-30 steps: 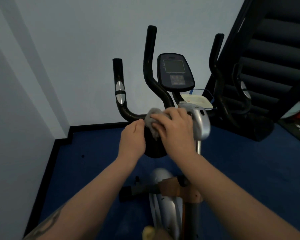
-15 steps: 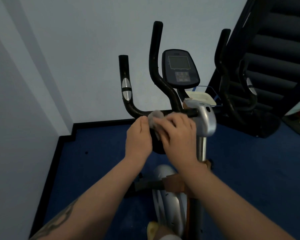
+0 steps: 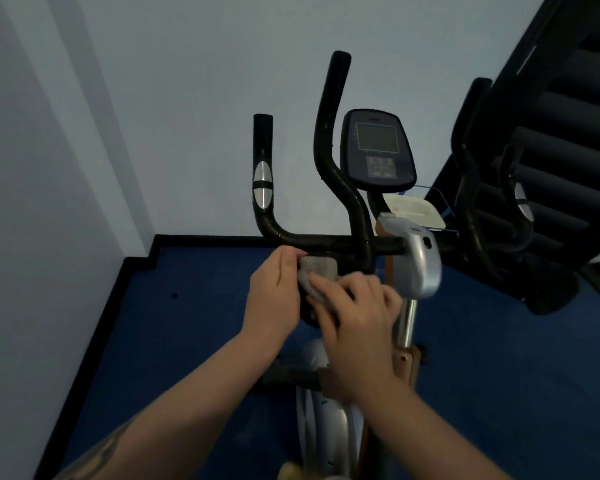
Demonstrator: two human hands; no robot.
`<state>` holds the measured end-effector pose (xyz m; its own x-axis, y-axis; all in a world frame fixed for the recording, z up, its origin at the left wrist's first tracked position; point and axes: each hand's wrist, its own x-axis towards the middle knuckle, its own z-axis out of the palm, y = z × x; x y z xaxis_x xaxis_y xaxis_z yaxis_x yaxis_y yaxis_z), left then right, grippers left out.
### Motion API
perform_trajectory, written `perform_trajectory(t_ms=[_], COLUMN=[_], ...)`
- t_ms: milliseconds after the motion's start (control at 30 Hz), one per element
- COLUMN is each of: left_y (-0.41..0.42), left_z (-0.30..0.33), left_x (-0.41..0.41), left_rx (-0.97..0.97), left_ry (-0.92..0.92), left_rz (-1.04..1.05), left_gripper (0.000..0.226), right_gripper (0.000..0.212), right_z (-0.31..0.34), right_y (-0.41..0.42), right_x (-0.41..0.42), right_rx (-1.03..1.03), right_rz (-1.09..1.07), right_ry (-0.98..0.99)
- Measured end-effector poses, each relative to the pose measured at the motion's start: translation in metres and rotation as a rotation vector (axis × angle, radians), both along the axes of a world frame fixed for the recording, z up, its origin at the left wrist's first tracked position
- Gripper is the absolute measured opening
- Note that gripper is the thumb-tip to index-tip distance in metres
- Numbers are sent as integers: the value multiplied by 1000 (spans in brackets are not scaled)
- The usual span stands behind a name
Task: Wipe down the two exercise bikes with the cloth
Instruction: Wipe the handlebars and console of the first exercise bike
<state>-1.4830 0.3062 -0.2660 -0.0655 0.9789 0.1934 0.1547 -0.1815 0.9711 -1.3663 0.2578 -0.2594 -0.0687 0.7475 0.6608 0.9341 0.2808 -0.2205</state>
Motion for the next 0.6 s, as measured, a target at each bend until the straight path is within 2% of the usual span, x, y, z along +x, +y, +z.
perform_trajectory(t_ms=[100,167,333,500,600], left_y=[0,-1,-2,-3,-4], left_z=[0,0,-4,-6,-5], left_x=[3,5,4,3,5], left_rx=[3,-21,-23,2,-18], left_ry=[-41,-88,-85,-68,-103], left_rz=[38,61,65,76,76], left_gripper=[40,39,40,40,39], right_gripper=[17,15,21,15,15], right_z=[25,36,1,10,18], right_y=[29,42,6,20,32], right_x=[8,3,-2,17,9], right_rx=[-37,-77,-45,77,83], right_rz=[65,40,109,127,-33], right_ry=[-86,-21,63,-273,-258])
